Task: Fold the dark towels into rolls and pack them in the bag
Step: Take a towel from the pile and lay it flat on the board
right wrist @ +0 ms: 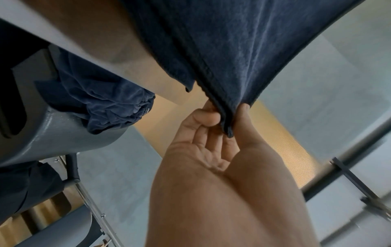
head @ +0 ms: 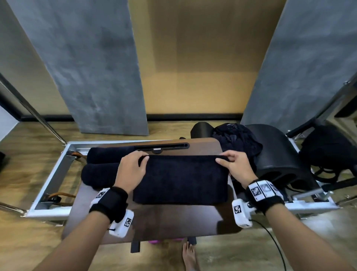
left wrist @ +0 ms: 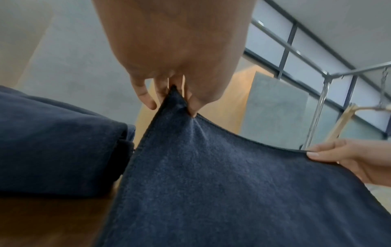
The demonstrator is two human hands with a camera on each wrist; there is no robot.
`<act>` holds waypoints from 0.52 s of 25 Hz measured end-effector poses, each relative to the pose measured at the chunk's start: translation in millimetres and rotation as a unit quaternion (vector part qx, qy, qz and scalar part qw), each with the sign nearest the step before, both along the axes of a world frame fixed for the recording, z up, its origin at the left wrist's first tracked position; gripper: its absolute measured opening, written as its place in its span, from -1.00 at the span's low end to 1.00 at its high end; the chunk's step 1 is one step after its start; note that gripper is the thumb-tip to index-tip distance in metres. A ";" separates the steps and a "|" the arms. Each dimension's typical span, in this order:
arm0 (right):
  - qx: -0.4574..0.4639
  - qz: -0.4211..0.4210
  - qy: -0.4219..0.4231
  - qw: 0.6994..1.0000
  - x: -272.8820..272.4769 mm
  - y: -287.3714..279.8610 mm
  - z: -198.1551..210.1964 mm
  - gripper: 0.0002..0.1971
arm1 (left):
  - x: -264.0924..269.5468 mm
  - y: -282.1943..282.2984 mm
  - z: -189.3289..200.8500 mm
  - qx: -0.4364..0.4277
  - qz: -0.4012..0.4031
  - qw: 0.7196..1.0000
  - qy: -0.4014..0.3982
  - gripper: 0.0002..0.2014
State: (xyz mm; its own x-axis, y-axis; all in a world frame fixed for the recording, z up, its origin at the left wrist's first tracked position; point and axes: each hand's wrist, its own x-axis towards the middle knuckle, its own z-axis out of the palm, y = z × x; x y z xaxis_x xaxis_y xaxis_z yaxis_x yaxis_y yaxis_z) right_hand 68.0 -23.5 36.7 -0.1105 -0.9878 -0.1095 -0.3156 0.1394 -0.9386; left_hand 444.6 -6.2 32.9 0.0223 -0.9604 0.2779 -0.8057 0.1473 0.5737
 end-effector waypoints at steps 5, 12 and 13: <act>-0.033 -0.040 0.152 0.987 -3.4 -39.1 -22.0 -0.80 | -25.7 -29.3 -9.1 0.060 0.008 0.993 -0.104 -0.66; -0.037 0.135 0.219 0.966 14.6 -26.2 -47.5 -0.77 | -99.5 24.7 -47.8 0.128 -0.171 0.972 -0.096 -0.72; -0.033 0.145 0.250 0.957 13.1 -21.9 -47.4 -0.78 | -103.4 29.9 -53.7 0.131 -0.169 0.969 -0.123 -0.68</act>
